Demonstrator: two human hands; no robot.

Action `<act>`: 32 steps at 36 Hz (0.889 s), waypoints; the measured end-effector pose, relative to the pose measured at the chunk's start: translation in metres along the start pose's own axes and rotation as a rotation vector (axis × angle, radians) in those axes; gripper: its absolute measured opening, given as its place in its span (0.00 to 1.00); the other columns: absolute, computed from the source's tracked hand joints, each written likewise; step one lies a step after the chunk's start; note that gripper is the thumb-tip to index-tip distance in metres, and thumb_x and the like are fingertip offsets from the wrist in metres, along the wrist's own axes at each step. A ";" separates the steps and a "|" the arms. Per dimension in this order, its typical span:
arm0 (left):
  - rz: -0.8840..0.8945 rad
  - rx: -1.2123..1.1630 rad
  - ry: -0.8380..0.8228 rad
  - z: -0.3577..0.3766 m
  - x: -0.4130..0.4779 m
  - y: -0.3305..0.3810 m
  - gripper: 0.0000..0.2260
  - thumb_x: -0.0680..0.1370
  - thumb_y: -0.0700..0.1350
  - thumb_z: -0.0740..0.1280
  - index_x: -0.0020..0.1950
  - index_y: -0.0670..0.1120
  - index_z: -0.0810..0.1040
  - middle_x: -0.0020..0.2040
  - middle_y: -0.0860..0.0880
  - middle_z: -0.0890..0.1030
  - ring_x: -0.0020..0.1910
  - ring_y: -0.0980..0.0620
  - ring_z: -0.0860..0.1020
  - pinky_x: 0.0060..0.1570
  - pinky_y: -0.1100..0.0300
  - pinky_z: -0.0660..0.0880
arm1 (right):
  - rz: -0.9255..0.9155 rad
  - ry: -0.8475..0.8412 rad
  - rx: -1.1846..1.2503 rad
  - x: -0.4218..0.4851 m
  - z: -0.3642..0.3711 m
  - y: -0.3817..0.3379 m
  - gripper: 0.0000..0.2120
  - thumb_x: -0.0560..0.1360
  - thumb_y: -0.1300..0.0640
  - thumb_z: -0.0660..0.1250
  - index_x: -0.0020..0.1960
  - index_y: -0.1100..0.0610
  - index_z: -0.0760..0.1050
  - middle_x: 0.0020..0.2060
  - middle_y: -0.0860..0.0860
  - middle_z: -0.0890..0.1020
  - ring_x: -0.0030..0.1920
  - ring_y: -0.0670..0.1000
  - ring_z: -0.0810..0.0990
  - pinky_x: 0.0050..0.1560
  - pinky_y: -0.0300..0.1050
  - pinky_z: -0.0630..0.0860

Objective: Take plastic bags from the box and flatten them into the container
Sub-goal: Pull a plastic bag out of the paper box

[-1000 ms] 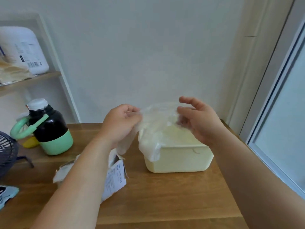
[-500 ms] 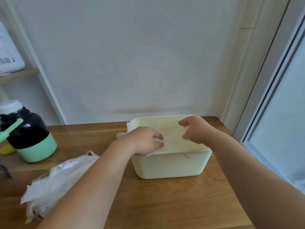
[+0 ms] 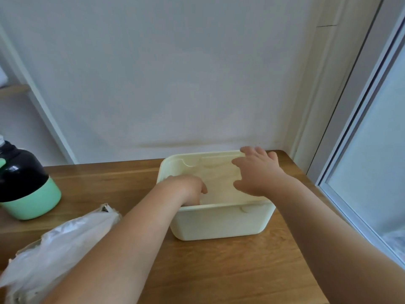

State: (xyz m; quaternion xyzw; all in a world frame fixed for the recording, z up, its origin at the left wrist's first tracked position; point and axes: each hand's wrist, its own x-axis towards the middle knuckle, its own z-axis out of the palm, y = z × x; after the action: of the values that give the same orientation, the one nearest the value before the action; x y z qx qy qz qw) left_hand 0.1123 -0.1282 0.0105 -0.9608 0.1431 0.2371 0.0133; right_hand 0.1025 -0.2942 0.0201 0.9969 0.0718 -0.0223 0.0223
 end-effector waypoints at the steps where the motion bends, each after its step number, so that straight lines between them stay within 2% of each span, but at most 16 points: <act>1: 0.003 -0.017 0.028 0.000 0.000 -0.001 0.26 0.80 0.43 0.63 0.76 0.56 0.63 0.75 0.52 0.66 0.71 0.47 0.68 0.66 0.53 0.68 | -0.018 -0.052 0.021 0.000 -0.001 -0.001 0.20 0.75 0.54 0.61 0.67 0.51 0.70 0.71 0.51 0.64 0.70 0.55 0.63 0.68 0.52 0.59; 3: 0.017 -0.061 0.097 0.001 -0.004 -0.004 0.26 0.78 0.48 0.67 0.75 0.56 0.65 0.74 0.51 0.68 0.69 0.47 0.70 0.66 0.52 0.70 | -0.002 -0.230 0.112 0.001 0.000 -0.004 0.18 0.77 0.56 0.59 0.67 0.54 0.72 0.66 0.51 0.72 0.66 0.54 0.70 0.64 0.47 0.65; 5: 0.030 -0.104 0.180 0.000 -0.010 -0.008 0.27 0.75 0.53 0.71 0.73 0.56 0.68 0.72 0.52 0.70 0.68 0.48 0.71 0.65 0.52 0.71 | 0.004 -0.353 0.136 0.002 0.005 -0.004 0.11 0.78 0.59 0.57 0.53 0.59 0.77 0.51 0.52 0.79 0.51 0.51 0.77 0.51 0.41 0.72; 7: 0.046 -0.146 0.259 -0.002 -0.019 -0.014 0.26 0.75 0.55 0.71 0.72 0.55 0.71 0.69 0.53 0.72 0.67 0.50 0.71 0.62 0.54 0.71 | 0.027 -0.345 0.130 0.001 0.006 -0.004 0.13 0.78 0.61 0.55 0.36 0.58 0.70 0.35 0.50 0.72 0.35 0.48 0.70 0.36 0.37 0.66; 10: 0.062 -0.226 0.392 -0.003 -0.030 -0.021 0.20 0.76 0.55 0.70 0.67 0.55 0.75 0.64 0.54 0.76 0.62 0.52 0.74 0.57 0.56 0.72 | 0.054 -0.210 0.180 0.000 0.001 -0.003 0.16 0.78 0.62 0.54 0.31 0.57 0.63 0.30 0.50 0.67 0.31 0.48 0.65 0.31 0.39 0.62; 15: 0.072 -0.343 0.566 0.001 -0.047 -0.029 0.13 0.79 0.51 0.65 0.63 0.54 0.79 0.60 0.57 0.79 0.59 0.56 0.76 0.54 0.62 0.69 | 0.080 0.060 0.306 -0.011 -0.013 -0.007 0.13 0.73 0.65 0.55 0.31 0.57 0.61 0.29 0.50 0.66 0.30 0.51 0.64 0.28 0.42 0.60; 17: 0.073 -0.401 0.625 0.003 -0.056 -0.031 0.11 0.80 0.50 0.64 0.61 0.54 0.80 0.56 0.58 0.79 0.56 0.56 0.76 0.55 0.60 0.71 | 0.062 0.150 0.343 -0.020 -0.017 -0.012 0.11 0.73 0.65 0.55 0.33 0.56 0.65 0.31 0.50 0.70 0.30 0.51 0.67 0.29 0.42 0.63; 18: 0.071 -0.424 0.651 0.004 -0.060 -0.032 0.11 0.80 0.49 0.64 0.61 0.54 0.81 0.55 0.58 0.79 0.55 0.57 0.76 0.55 0.60 0.71 | 0.032 0.198 0.366 -0.024 -0.018 -0.015 0.11 0.73 0.64 0.55 0.38 0.55 0.72 0.35 0.50 0.75 0.34 0.51 0.72 0.32 0.43 0.68; 19: 0.068 -0.437 0.673 0.005 -0.064 -0.033 0.11 0.80 0.48 0.63 0.60 0.54 0.81 0.55 0.58 0.79 0.55 0.57 0.76 0.54 0.62 0.71 | 0.004 0.241 0.406 -0.028 -0.019 -0.019 0.13 0.75 0.62 0.55 0.48 0.53 0.78 0.43 0.49 0.80 0.39 0.51 0.76 0.38 0.43 0.73; 20: 0.067 -0.443 0.692 0.005 -0.069 -0.034 0.11 0.81 0.48 0.63 0.60 0.53 0.81 0.56 0.57 0.79 0.54 0.57 0.76 0.53 0.63 0.69 | -0.020 0.269 0.462 -0.033 -0.021 -0.025 0.16 0.77 0.60 0.56 0.58 0.52 0.78 0.50 0.49 0.81 0.42 0.49 0.77 0.42 0.40 0.74; 21: 0.065 -0.451 0.708 0.006 -0.074 -0.036 0.11 0.81 0.47 0.63 0.60 0.53 0.81 0.57 0.57 0.79 0.53 0.58 0.75 0.52 0.64 0.68 | -0.051 0.287 0.523 -0.037 -0.022 -0.032 0.17 0.78 0.59 0.56 0.63 0.53 0.76 0.52 0.48 0.81 0.41 0.46 0.76 0.40 0.34 0.72; 23: 0.060 -0.471 0.728 0.008 -0.086 -0.043 0.11 0.81 0.47 0.63 0.60 0.52 0.81 0.57 0.57 0.80 0.50 0.61 0.74 0.50 0.66 0.67 | -0.115 0.323 0.627 -0.044 -0.023 -0.048 0.16 0.79 0.59 0.57 0.63 0.54 0.76 0.42 0.44 0.79 0.33 0.41 0.72 0.31 0.26 0.67; 25: 0.039 -0.479 0.748 0.013 -0.100 -0.054 0.11 0.81 0.47 0.63 0.60 0.52 0.81 0.57 0.57 0.81 0.51 0.61 0.74 0.49 0.67 0.67 | -0.166 0.359 0.721 -0.049 -0.021 -0.068 0.14 0.78 0.60 0.59 0.61 0.55 0.77 0.34 0.39 0.73 0.31 0.40 0.72 0.31 0.27 0.67; 27: 0.003 -0.472 0.764 0.018 -0.112 -0.066 0.11 0.81 0.47 0.63 0.60 0.53 0.82 0.57 0.57 0.81 0.51 0.59 0.75 0.49 0.66 0.67 | -0.198 0.374 0.758 -0.052 -0.019 -0.085 0.14 0.78 0.60 0.59 0.60 0.55 0.78 0.33 0.37 0.72 0.32 0.40 0.73 0.36 0.33 0.70; 29: -0.047 -0.465 0.768 0.024 -0.127 -0.080 0.11 0.81 0.47 0.63 0.60 0.53 0.81 0.56 0.56 0.82 0.49 0.60 0.75 0.49 0.65 0.67 | -0.237 0.371 0.772 -0.054 -0.016 -0.104 0.14 0.78 0.60 0.59 0.60 0.55 0.78 0.33 0.36 0.71 0.34 0.42 0.73 0.37 0.33 0.69; 32: -0.115 -0.471 0.764 0.035 -0.144 -0.099 0.11 0.81 0.47 0.62 0.60 0.53 0.81 0.56 0.57 0.81 0.51 0.58 0.77 0.52 0.62 0.71 | -0.287 0.364 0.784 -0.057 -0.013 -0.128 0.13 0.78 0.60 0.59 0.58 0.57 0.79 0.34 0.40 0.74 0.39 0.46 0.74 0.41 0.37 0.70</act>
State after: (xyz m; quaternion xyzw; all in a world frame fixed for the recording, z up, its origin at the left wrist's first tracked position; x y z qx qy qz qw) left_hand 0.0027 0.0084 0.0410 -0.9626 0.0261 -0.1096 -0.2464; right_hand 0.0283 -0.1746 0.0309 0.8978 0.1980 0.1252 -0.3729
